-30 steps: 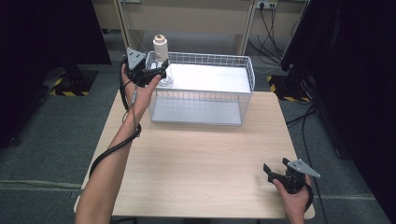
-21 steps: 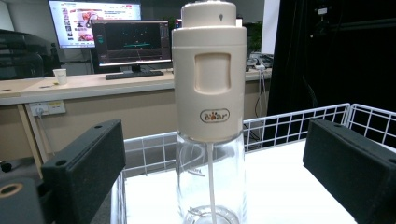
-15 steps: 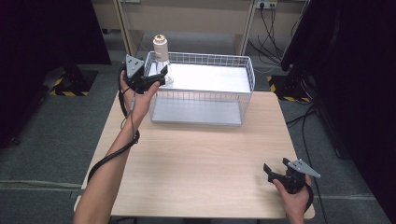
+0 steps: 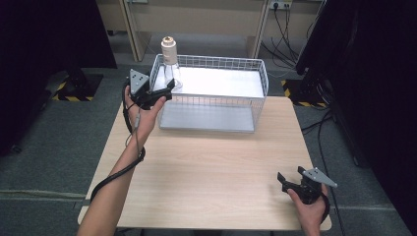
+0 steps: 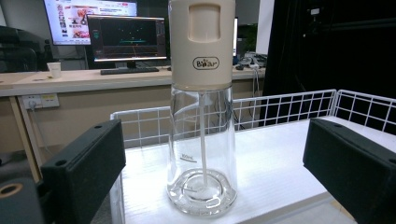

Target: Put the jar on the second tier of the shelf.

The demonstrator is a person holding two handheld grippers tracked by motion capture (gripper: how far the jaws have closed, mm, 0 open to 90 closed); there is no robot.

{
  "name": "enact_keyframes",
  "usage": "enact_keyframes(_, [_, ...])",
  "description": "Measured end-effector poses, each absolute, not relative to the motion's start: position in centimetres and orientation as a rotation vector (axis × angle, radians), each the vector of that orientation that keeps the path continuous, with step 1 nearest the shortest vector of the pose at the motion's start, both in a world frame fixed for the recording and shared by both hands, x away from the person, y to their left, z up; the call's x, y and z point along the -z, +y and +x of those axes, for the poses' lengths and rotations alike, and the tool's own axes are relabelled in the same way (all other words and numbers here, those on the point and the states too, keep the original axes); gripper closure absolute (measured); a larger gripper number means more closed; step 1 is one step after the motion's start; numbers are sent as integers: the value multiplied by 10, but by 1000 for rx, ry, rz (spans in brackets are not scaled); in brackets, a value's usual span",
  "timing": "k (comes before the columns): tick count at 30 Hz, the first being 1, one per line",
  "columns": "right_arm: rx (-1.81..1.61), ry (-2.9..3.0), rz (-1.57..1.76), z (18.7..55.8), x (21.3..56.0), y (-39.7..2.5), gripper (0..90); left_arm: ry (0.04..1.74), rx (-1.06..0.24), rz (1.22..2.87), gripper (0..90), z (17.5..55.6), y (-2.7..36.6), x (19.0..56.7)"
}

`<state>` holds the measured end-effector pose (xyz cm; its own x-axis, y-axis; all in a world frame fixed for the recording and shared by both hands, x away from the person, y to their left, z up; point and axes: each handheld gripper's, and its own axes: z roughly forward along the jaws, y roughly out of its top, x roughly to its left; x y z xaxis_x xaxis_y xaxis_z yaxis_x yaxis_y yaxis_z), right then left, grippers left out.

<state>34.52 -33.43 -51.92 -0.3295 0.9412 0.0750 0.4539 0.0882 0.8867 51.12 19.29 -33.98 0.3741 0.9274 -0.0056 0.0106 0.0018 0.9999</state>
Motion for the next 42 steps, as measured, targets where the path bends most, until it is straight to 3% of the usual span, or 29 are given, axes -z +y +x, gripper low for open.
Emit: enact_keyframes(42, [-1189,1836,1367,345,519,-334,95,911,-901,1416,53,468,210,388])
